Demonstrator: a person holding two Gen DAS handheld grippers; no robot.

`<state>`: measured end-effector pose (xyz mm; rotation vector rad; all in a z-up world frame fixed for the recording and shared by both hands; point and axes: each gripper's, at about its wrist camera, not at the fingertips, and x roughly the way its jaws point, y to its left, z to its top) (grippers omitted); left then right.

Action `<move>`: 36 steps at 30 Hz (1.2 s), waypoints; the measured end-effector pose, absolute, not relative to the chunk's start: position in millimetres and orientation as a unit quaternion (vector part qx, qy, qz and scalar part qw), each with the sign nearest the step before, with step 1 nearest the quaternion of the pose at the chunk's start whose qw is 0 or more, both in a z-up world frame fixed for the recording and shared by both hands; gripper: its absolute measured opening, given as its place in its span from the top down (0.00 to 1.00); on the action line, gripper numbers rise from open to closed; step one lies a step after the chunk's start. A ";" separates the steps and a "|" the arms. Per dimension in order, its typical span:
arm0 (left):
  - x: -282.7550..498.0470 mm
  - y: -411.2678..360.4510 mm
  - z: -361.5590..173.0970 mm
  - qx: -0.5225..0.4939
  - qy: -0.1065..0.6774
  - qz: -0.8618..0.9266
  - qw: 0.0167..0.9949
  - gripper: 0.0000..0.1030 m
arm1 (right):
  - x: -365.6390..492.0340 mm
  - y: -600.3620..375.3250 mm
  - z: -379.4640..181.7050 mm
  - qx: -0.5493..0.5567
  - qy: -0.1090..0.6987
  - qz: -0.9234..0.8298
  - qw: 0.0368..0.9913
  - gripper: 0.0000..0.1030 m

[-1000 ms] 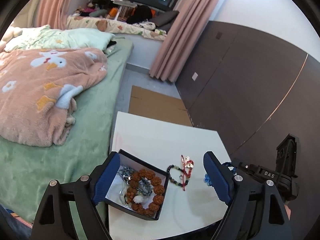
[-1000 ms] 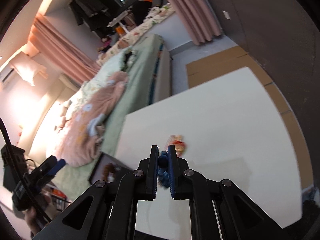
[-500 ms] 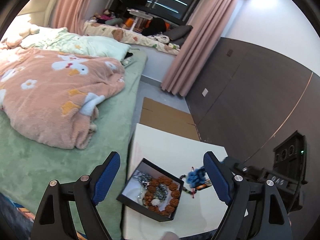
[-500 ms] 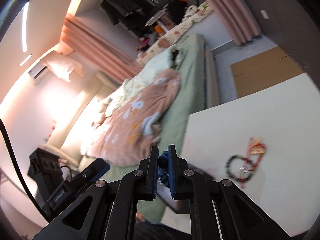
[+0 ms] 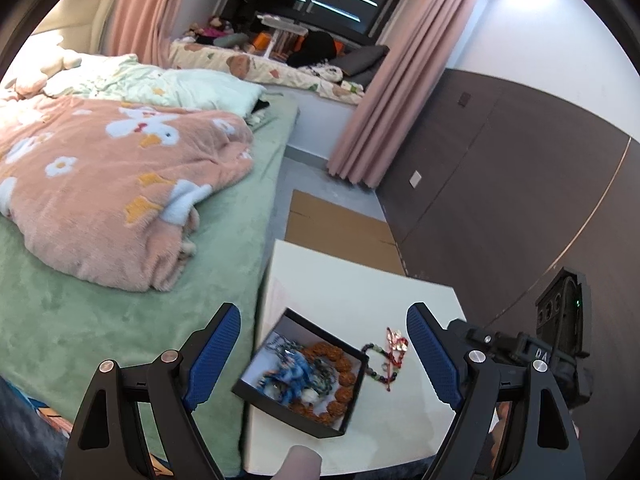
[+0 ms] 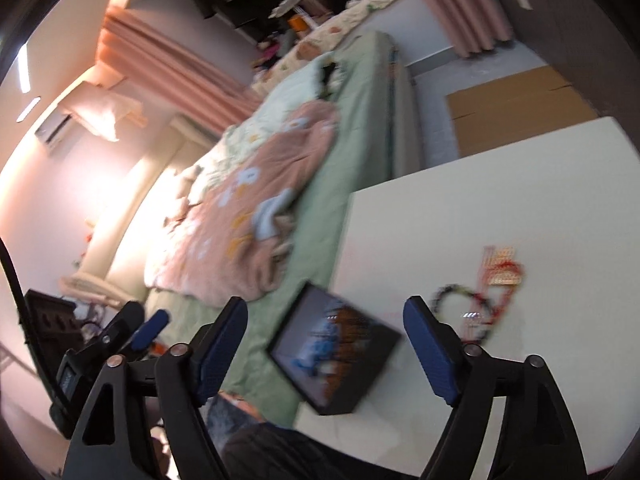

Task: Organize jewelry
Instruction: 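Carry the blue scrunchie to the black box and open the right tool, then grasp the red string bracelet with gold charm using the left tool, lift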

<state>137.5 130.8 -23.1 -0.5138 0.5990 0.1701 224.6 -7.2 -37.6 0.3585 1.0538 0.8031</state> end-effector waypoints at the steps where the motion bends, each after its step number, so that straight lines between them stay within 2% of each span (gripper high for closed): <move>1: 141.6 127.9 -25.7 -0.251 0.297 0.076 0.918 0.17 | 227.5 -13.5 -38.4 0.164 0.489 0.365 0.775 0.22; 10: 162.8 96.1 -37.3 -0.242 0.319 0.030 0.916 0.17 | 236.5 -65.7 -40.3 0.176 0.494 0.316 0.791 0.21; 18: 183.3 57.6 -43.7 -0.190 0.346 0.000 0.919 0.17 | 235.9 -85.2 -44.9 0.160 0.503 0.300 0.795 0.22; 23: 204.1 34.3 -53.2 -0.170 0.365 -0.022 0.915 0.29 | 238.2 -101.5 -53.0 0.172 0.516 0.277 0.792 0.22; 30: 243.9 2.5 -77.5 -0.156 0.401 -0.046 0.901 0.39 | 241.2 -137.3 -52.8 0.202 0.510 0.230 0.804 0.22; 33: 258.1 -4.5 -90.4 -0.154 0.417 -0.048 0.894 0.51 | 243.7 -144.8 -53.5 0.203 0.511 0.217 0.807 0.22; 35: 268.4 -7.5 -100.7 -0.152 0.434 -0.047 0.887 0.64 | 245.7 -147.1 -55.9 0.206 0.513 0.214 0.805 0.22; 36: 273.1 -8.0 -105.4 -0.154 0.441 -0.047 0.883 0.65 | 246.6 -147.4 -57.1 0.208 0.516 0.213 0.803 0.22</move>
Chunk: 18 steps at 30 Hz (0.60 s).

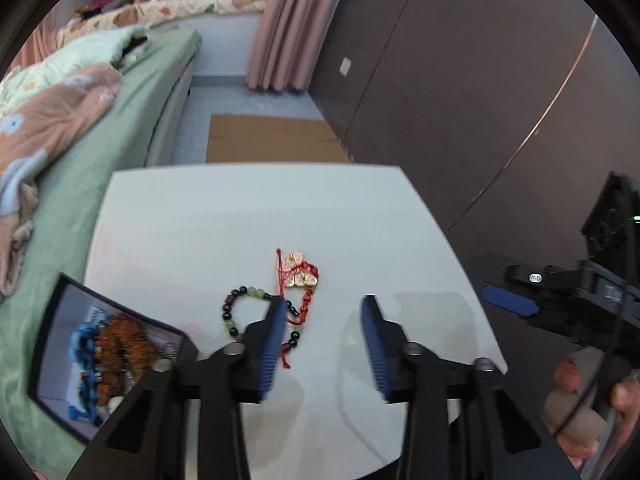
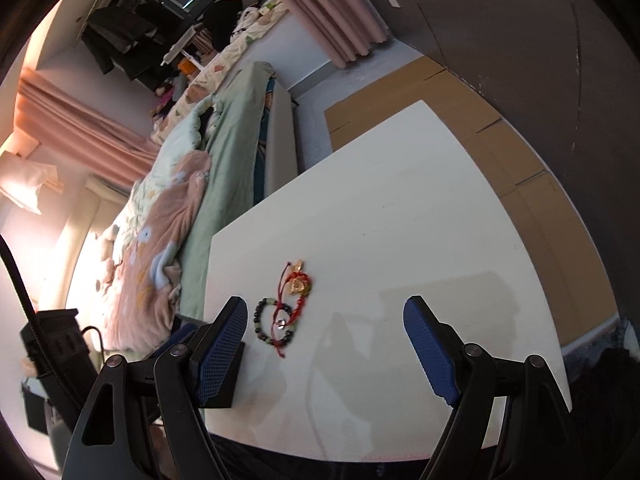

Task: Organize jewelry
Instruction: 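Grasp the red string bracelet with gold charm using the left tool, lift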

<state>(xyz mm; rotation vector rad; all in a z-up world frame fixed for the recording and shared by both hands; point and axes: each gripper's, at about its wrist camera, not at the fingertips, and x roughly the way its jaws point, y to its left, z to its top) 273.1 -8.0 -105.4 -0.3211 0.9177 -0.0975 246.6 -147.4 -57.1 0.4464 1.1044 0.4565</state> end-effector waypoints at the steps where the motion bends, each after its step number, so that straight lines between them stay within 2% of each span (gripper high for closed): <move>1: 278.5 -8.8 -111.3 -0.158 0.448 -0.045 0.879 0.65 | 248.1 -147.6 -59.1 0.211 0.519 0.212 0.800 0.22; 13: 308.9 -17.1 -155.5 -0.135 0.503 0.000 0.854 0.65 | 253.0 -149.0 -67.1 0.228 0.531 0.207 0.790 0.22; 15: 311.1 -16.5 -163.0 -0.132 0.510 0.007 0.850 0.72 | 253.9 -148.5 -68.8 0.231 0.533 0.205 0.788 0.22; 16: 313.0 -16.0 -167.4 -0.136 0.515 0.008 0.847 0.85 | 254.5 -148.0 -70.1 0.231 0.534 0.201 0.788 0.22; 18: 312.0 -11.7 -165.8 -0.148 0.507 0.006 0.849 0.95 | 255.2 -146.9 -71.9 0.231 0.537 0.196 0.787 0.22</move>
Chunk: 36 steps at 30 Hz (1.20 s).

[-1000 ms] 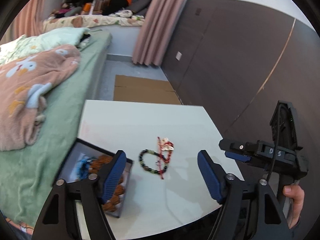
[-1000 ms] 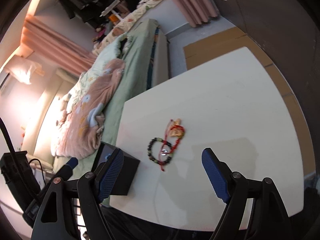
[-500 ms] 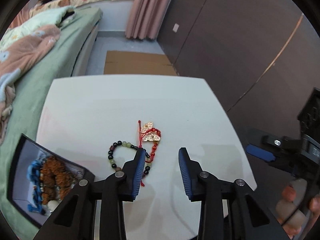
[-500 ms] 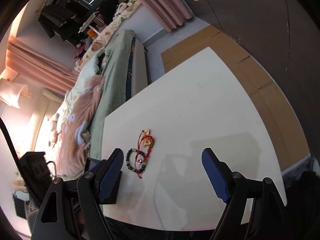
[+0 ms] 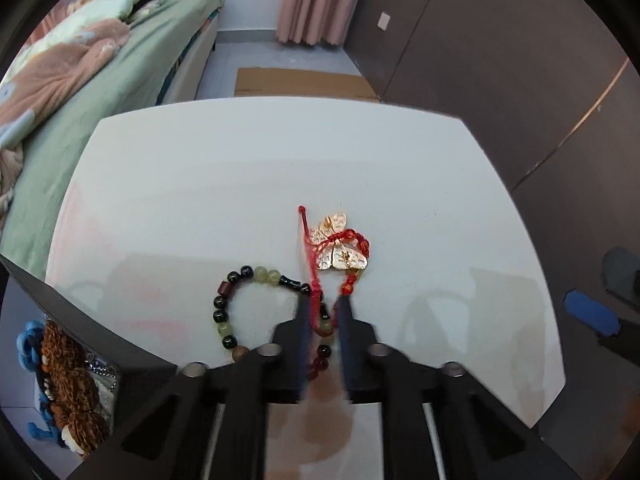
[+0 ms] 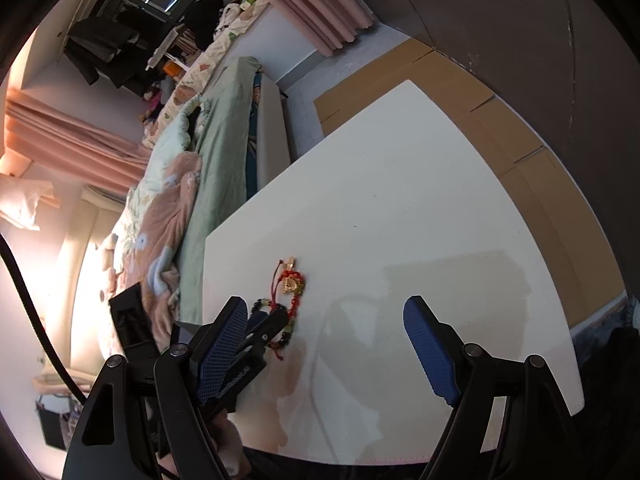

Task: Organize jewelry
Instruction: 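Grasp the red string bracelet with gold charm using the left tool, lift, then drop red string bracelet in box with left tool while right tool grasps butterfly brooch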

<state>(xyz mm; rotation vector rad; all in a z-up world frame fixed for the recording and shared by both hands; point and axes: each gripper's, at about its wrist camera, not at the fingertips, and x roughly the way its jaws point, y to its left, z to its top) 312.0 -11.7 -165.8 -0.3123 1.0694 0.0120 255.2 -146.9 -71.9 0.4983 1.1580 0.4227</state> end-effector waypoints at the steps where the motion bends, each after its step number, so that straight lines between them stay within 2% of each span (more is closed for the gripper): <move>1: 311.3 -10.3 -164.0 -0.153 0.506 0.003 0.849 0.98 | 255.2 -146.3 -72.1 0.231 0.538 0.195 0.787 0.22; 16: 273.3 25.0 -90.6 -0.198 0.413 -0.043 0.888 0.98 | 260.4 -106.7 -83.4 0.212 0.554 0.208 0.778 0.22; 28: 253.4 73.0 -81.6 -0.225 0.389 -0.041 0.892 0.98 | 266.1 -68.9 -95.1 0.178 0.569 0.199 0.778 0.23; 36: 239.3 107.2 -81.7 -0.249 0.378 -0.034 0.891 0.98 | 274.9 -37.1 -106.0 0.135 0.584 0.183 0.779 0.29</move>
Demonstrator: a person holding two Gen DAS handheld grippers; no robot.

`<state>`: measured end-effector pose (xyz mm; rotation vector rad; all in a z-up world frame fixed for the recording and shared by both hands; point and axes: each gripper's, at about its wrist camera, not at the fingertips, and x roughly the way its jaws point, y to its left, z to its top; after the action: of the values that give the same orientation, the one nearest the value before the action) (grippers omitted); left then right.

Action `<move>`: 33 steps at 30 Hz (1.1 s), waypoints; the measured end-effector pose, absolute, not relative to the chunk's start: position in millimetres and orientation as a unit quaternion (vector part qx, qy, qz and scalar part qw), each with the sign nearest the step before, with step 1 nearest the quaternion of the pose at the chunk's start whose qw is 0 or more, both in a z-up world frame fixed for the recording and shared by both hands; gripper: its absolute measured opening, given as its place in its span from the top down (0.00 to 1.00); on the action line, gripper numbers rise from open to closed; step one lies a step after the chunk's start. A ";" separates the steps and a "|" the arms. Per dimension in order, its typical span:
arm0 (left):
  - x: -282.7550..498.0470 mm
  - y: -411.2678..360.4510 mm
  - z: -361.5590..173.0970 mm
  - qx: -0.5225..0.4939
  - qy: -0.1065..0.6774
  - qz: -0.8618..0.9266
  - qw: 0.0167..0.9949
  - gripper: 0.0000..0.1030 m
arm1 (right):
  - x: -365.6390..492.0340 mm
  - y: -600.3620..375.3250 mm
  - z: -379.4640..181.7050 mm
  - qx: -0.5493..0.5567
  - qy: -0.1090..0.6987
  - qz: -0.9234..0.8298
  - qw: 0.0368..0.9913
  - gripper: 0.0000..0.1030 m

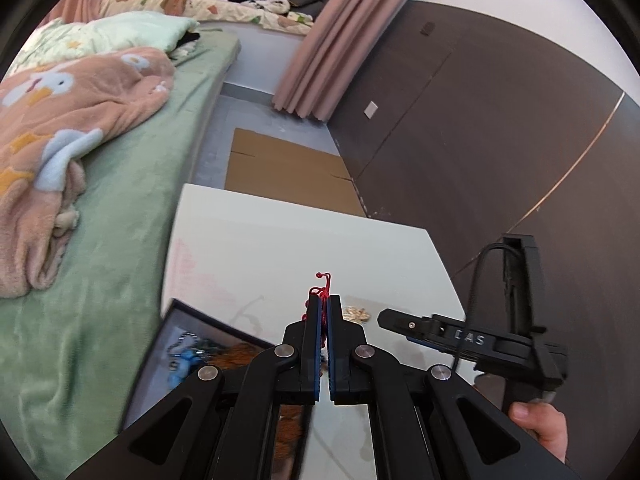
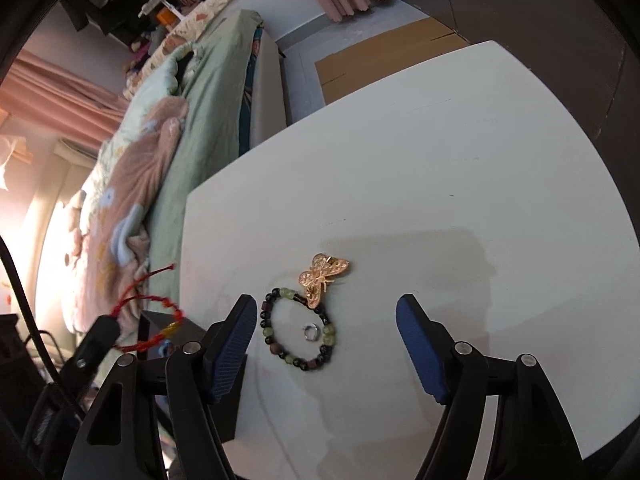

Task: Organize jewelry
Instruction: 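Drop red string bracelet in box with left tool while right tool grasps butterfly brooch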

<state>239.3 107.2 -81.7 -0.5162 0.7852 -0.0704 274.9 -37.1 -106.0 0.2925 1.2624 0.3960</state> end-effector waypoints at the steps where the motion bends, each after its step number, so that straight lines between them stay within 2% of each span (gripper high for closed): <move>1: 237.4 112.7 -82.1 -0.252 0.378 -0.032 0.890 0.98 | 276.6 -33.7 -107.3 0.130 0.585 0.178 0.780 0.30; 8: 224.6 134.2 -82.4 -0.264 0.376 -0.028 0.888 0.98 | 286.7 -13.1 -116.2 0.094 0.593 0.149 0.786 0.39; 10: 220.7 136.7 -81.7 -0.266 0.375 -0.029 0.887 0.98 | 289.1 -4.7 -120.4 0.077 0.595 0.140 0.788 0.46; 15: 218.3 137.6 -80.8 -0.266 0.376 -0.029 0.887 0.98 | 290.1 11.2 -122.7 0.034 0.589 0.122 0.798 0.55; 17: 214.1 139.8 -80.8 -0.266 0.377 -0.027 0.887 0.98 | 287.3 13.9 -121.7 0.016 0.585 0.113 0.803 0.65; 18: 212.4 140.6 -80.6 -0.266 0.377 -0.026 0.887 0.98 | 286.3 14.0 -121.0 0.006 0.582 0.109 0.806 0.75; 20: 207.7 142.2 -80.2 -0.266 0.378 -0.023 0.886 0.98 | 285.9 8.4 -119.2 0.028 0.585 0.117 0.802 0.78; 21: 206.0 142.7 -80.1 -0.266 0.379 -0.023 0.886 0.98 | 285.9 3.9 -119.1 0.039 0.587 0.121 0.800 0.85; 22: 204.7 143.8 -79.8 -0.265 0.379 -0.022 0.886 0.98 | 285.1 -1.0 -118.6 0.051 0.587 0.125 0.798 0.87; 33: 192.6 144.1 -69.6 -0.275 0.373 -0.020 0.886 0.98 | 274.1 -21.7 -94.5 0.122 0.554 0.160 0.808 0.87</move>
<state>192.6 144.1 -69.6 -0.5729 0.7768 -0.0419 274.1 -21.7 -94.5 0.2606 1.1847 0.3432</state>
